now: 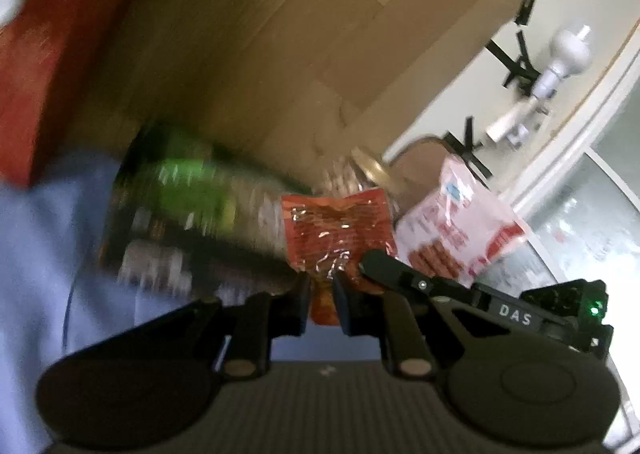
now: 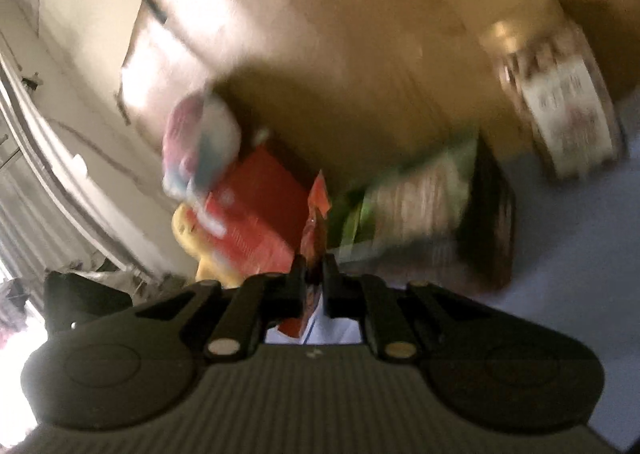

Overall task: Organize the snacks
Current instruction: 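Carry the red snack bag into the black box and release it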

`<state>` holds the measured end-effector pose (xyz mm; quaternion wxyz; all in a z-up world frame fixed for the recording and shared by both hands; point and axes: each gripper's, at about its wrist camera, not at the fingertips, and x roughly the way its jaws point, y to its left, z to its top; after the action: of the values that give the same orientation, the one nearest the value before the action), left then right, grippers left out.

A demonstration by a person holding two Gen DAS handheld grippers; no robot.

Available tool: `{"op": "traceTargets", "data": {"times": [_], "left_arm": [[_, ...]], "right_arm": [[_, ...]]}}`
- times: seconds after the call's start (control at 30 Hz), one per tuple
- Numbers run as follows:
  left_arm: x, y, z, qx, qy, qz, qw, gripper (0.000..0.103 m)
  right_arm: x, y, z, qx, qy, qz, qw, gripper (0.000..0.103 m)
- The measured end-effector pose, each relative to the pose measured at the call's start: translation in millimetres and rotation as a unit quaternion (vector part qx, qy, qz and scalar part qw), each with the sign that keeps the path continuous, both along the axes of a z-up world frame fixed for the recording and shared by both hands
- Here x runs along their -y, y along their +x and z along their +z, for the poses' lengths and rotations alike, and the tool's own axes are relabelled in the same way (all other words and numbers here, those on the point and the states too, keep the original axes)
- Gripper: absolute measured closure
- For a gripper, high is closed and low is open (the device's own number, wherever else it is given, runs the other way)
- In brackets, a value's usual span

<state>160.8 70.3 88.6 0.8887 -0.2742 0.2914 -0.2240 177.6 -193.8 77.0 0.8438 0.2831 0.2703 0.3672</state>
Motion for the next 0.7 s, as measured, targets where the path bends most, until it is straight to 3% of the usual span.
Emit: {"op": "traceTargets", "data": {"times": [0.17, 0.3, 0.33, 0.37, 0.4, 0.6, 0.7], "left_arm": [[12.1, 53.3, -1.2, -0.004, 0.043, 0.014, 0.999, 0.089], [20.5, 71.8, -11.1, -0.015, 0.073, 0.035, 0.9966, 0.085], [21.2, 70.8, -11.8, -0.012, 0.077, 0.04, 0.9962, 0.081], [20.7, 69.7, -11.3, -0.008, 0.083, 0.045, 0.9955, 0.075], [21.7, 65.6, -9.5, 0.001, 0.093, 0.054, 0.9942, 0.074], [24.5, 32.4, 7.9, 0.04, 0.125, 0.074, 0.9885, 0.073], [31.1, 2.8, 16.1, 0.06, 0.156, 0.086, 0.9821, 0.057]], "right_arm": [[-2.7, 43.8, -4.4, 0.007, -0.023, -0.019, 1.0, 0.092], [-13.5, 53.9, -13.1, 0.034, -0.099, -0.056, 0.993, 0.085], [-16.4, 51.8, -14.1, 0.045, -0.123, -0.067, 0.989, 0.08], [-18.5, 48.2, -14.3, 0.061, -0.145, -0.081, 0.984, 0.064], [-16.8, 43.6, -14.8, 0.077, -0.154, -0.095, 0.981, 0.056], [2.0, 5.8, -1.7, 0.123, -0.135, -0.137, 0.973, 0.056], [18.9, -22.6, -2.0, 0.115, -0.109, -0.139, 0.978, 0.056]]}}
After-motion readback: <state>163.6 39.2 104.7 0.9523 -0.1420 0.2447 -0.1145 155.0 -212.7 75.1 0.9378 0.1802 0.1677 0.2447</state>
